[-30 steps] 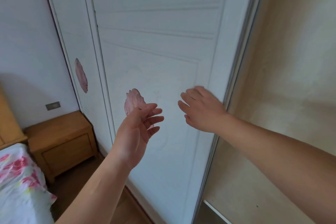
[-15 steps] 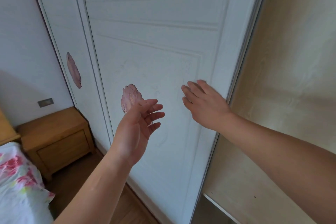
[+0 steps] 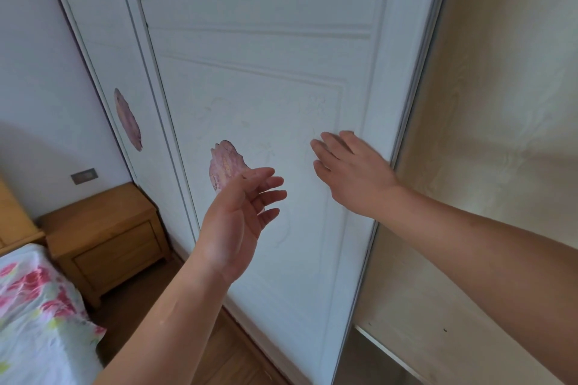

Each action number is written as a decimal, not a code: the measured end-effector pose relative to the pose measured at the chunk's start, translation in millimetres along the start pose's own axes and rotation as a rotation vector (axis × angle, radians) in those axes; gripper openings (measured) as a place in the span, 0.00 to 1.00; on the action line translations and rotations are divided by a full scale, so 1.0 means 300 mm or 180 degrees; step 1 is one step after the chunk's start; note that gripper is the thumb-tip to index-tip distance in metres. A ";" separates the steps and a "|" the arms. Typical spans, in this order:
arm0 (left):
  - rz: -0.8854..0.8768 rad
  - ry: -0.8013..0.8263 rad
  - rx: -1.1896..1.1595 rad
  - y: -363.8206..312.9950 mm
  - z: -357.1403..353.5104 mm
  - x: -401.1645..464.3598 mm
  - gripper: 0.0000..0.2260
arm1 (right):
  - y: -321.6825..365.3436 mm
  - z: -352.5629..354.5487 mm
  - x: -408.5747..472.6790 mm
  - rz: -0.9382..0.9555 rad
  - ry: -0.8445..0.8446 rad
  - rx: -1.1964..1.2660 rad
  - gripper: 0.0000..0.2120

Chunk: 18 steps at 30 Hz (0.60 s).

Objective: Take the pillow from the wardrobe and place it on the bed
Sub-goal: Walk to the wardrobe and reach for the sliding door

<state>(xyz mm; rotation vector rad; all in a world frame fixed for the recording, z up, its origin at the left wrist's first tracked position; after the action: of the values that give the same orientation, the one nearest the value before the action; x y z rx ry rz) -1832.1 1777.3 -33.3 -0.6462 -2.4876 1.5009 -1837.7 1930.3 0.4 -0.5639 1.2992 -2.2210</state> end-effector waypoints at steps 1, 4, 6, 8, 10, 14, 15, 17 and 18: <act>-0.0012 -0.0018 0.0001 -0.003 0.003 -0.003 0.13 | -0.002 0.000 0.000 -0.0004 0.0010 0.0025 0.18; -0.0022 -0.0069 0.0004 0.002 -0.001 -0.011 0.13 | -0.002 0.003 -0.010 -0.0004 -0.0004 0.0017 0.18; -0.0020 -0.0096 0.0021 0.013 -0.016 -0.018 0.13 | 0.005 0.007 -0.027 0.0010 -0.0034 -0.0030 0.18; -0.0044 -0.0117 0.0023 0.021 -0.036 -0.028 0.12 | 0.014 0.008 -0.048 0.0035 -0.0044 -0.0024 0.19; -0.0080 -0.0125 0.0013 0.022 -0.053 -0.037 0.12 | 0.012 0.014 -0.066 0.0021 -0.0077 -0.0027 0.20; -0.0117 -0.0142 0.0002 0.029 -0.092 -0.050 0.11 | 0.007 0.026 -0.104 0.0026 -0.0092 -0.0015 0.21; -0.0120 -0.0134 -0.0010 0.035 -0.105 -0.051 0.11 | 0.007 0.026 -0.116 0.0032 -0.0072 -0.0018 0.21; -0.0126 -0.0113 -0.0001 0.047 -0.133 -0.055 0.10 | 0.007 0.025 -0.143 0.0034 -0.0003 -0.0003 0.21; -0.0125 -0.0111 0.0009 0.055 -0.147 -0.057 0.10 | 0.005 0.027 -0.159 0.0021 0.0020 0.0002 0.21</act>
<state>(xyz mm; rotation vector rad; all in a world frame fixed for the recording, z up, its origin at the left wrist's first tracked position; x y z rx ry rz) -1796.5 1811.7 -25.1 -0.5721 -2.5081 1.5140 -1795.2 1953.2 -2.0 -0.5520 1.3016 -2.2196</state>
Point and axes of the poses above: each hand's wrist, its own x-axis towards the middle knuckle, its own z-axis out of the back of the hand, y = z × x, the point moved 9 cm from there along x, towards the middle knuckle, and after that the axes turned 14 degrees about z, right-handed, at the moved point
